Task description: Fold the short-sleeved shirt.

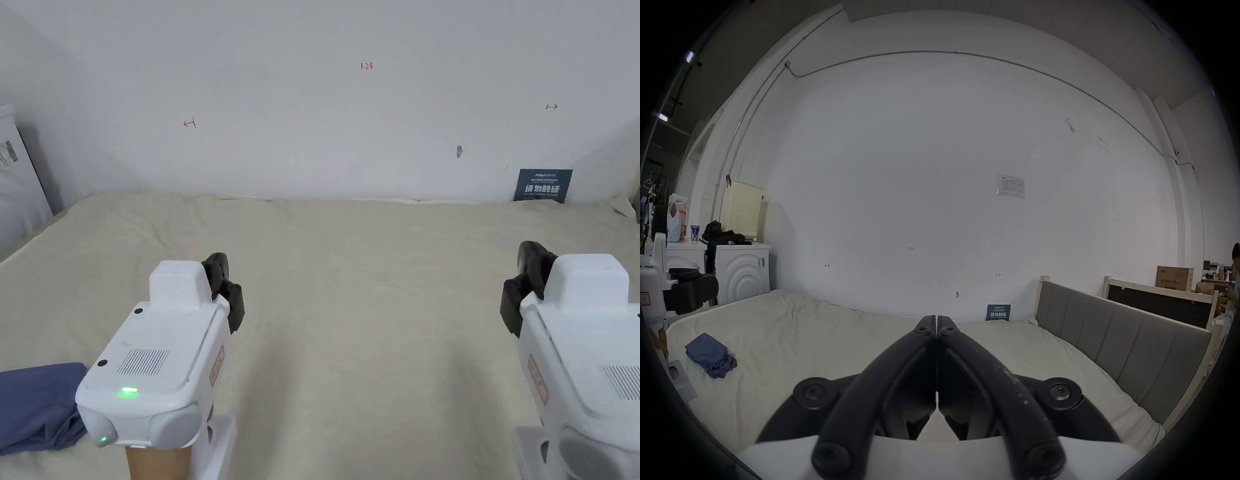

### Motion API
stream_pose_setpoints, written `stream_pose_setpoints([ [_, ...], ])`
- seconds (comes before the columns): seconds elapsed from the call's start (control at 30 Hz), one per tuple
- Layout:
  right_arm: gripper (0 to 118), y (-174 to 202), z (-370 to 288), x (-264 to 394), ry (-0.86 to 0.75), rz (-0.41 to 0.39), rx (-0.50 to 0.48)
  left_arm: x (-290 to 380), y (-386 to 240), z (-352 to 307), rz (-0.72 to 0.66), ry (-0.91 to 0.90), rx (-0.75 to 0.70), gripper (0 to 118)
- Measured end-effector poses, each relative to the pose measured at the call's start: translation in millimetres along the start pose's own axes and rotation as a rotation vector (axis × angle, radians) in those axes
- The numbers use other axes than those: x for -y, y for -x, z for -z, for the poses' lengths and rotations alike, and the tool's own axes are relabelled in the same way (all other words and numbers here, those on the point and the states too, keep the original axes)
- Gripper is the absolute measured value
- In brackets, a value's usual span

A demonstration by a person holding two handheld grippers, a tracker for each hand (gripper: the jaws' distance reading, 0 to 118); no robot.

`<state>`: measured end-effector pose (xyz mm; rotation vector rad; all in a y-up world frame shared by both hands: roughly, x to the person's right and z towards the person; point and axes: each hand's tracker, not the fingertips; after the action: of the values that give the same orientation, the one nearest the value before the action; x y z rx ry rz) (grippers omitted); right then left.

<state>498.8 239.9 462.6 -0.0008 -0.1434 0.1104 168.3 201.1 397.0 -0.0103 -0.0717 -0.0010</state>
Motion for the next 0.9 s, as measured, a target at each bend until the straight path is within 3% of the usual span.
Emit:
stream_pose_setpoints([
  [0.37, 3, 0.4, 0.8, 0.7, 0.000, 0.005, 0.005, -2.9, -1.9, -3.1, -0.001, -0.004, 0.003, 0],
  [0.47, 8, 1.0, 0.5, 0.7, 0.000, 0.009, 0.005, -3.0, -1.8, -3.0, -0.001, -0.004, 0.001, 4],
  [0.53, 17, 1.1, 0.0, 0.3, 0.001, 0.016, 0.003, -2.9, -1.2, -2.7, -0.005, -0.006, 0.002, 18],
  [0.63, 67, 2.0, -1.4, -1.4, 0.001, 0.022, 0.002, -4.5, -0.7, -2.6, -0.016, -0.006, -0.001, 81],
  [0.73, 79, 0.7, -1.0, -0.6, 0.011, 0.035, -0.009, -6.4, 0.5, -0.6, -0.020, 0.006, 0.019, 96],
  [0.77, 95, 1.2, -0.9, -0.2, 0.012, 0.038, -0.006, -6.0, 0.0, -0.2, -0.014, 0.002, 0.019, 110],
  [0.83, 117, 1.7, 0.0, 0.8, 0.012, 0.037, 0.004, -6.1, -3.7, -2.0, 0.015, -0.015, 0.004, 118],
  [0.9, 118, 1.6, -2.4, 2.4, 0.006, 0.041, 0.011, -6.4, -5.9, -2.5, 0.028, -0.025, -0.007, 118],
])
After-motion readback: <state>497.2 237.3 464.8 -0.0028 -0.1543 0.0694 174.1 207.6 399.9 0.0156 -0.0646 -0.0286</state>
